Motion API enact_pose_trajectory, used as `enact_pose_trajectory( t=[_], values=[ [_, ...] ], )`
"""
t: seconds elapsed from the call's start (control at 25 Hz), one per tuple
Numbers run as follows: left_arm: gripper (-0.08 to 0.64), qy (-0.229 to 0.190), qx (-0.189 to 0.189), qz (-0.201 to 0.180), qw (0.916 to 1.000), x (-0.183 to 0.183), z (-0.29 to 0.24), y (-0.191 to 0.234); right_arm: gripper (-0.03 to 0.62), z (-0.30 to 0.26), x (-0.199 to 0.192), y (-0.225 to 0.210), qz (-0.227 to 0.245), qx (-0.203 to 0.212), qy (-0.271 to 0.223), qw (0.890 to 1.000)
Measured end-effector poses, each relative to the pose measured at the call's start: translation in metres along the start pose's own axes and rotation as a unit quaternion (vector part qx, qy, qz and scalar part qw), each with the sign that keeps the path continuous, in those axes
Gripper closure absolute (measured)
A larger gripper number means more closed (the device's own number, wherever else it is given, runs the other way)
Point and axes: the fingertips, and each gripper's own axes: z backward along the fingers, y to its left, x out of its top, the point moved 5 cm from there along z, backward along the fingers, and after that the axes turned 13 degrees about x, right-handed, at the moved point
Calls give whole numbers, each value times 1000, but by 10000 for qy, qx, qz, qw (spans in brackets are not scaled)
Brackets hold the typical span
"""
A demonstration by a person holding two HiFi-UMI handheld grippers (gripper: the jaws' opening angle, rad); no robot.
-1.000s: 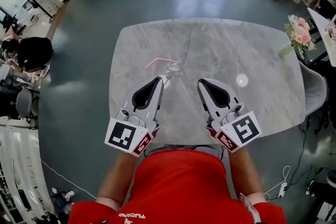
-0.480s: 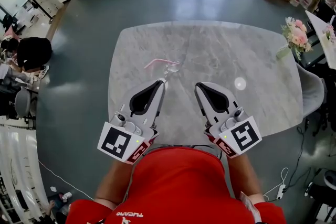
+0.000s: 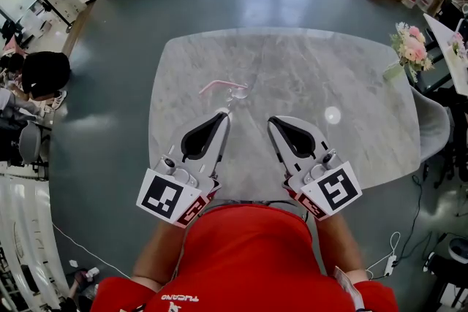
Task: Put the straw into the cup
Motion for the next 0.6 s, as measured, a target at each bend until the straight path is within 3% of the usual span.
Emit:
enact_pose_trajectory(
  t=[0.6],
  values=[
    [555,85,36,7,10000,-7,0,0,591,0,-2,-1,-21,16,8,10000]
  ],
)
